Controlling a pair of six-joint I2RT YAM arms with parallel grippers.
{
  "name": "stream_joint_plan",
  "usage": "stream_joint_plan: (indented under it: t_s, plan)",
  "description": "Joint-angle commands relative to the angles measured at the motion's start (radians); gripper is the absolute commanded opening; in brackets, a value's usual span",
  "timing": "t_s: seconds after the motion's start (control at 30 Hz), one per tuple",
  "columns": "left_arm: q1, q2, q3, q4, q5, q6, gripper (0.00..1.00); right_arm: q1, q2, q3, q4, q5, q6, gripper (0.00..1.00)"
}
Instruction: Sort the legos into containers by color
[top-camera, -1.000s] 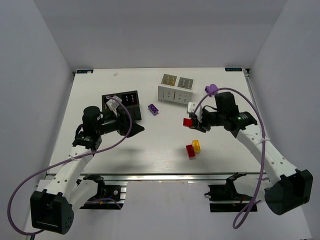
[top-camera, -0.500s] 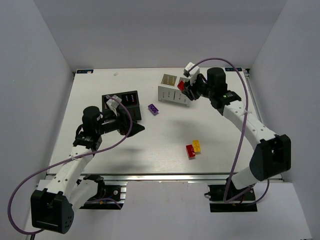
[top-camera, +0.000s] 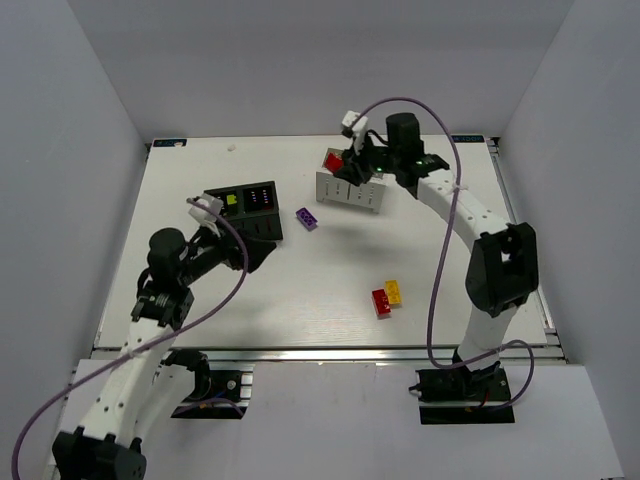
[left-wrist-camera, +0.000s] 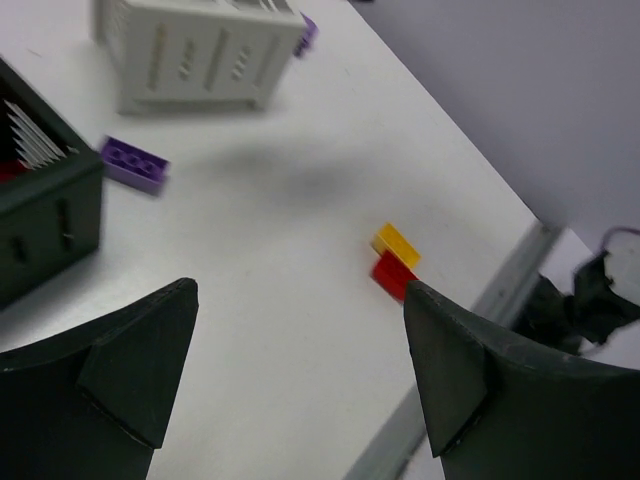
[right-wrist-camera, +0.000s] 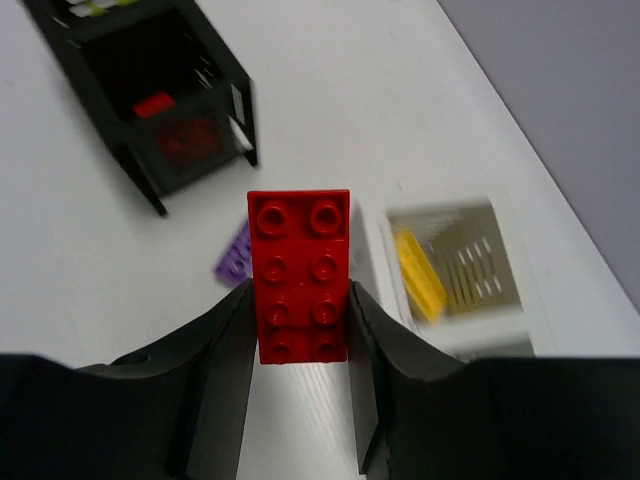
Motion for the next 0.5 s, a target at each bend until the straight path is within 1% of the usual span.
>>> stream_joint_plan:
  t_s: [0.0,0.03,0.07,0.1,0.13,0.17,0.3,0.47]
  plan:
    - [-0.004,-0.122,-0.007,-0.063,-0.313,0.027,0.94,0.102,0.063,0.18,-0.133,-0.227,-0.123,0.01]
    - [-0.004,-0.169,-0.012,-0.075,-0.37,0.023,0.94,0.119,0.088,0.22,-0.153,-0.217,-0.137,0.01]
    - [-0.004,-0.188,-0.01,-0.084,-0.415,0.022,0.94,0.162,0.133,0.295,-0.168,-0.208,-0.145,0.01]
    - [-0.004,-0.203,-0.009,-0.101,-0.473,0.022,0.94,0.178,0.157,0.333,-0.194,-0.179,-0.149,0.01]
    - [-0.004,-0.223,-0.012,-0.104,-0.487,0.016,0.94,0.19,0.186,0.373,-0.199,-0.161,-0.139,0.01]
    - [-0.004,-0.231,-0.016,-0.098,-0.492,0.015,0.94,0.199,0.238,0.444,-0.204,-0.142,-0.125,0.01]
    - [-0.004,-0.214,-0.001,-0.117,-0.493,0.022,0.94,0.259,0.352,0.58,-0.202,-0.101,-0.06,0.02]
    - [-0.004,-0.214,-0.003,-0.115,-0.496,0.026,0.94,0.321,0.414,0.599,-0.118,-0.033,-0.025,0.02]
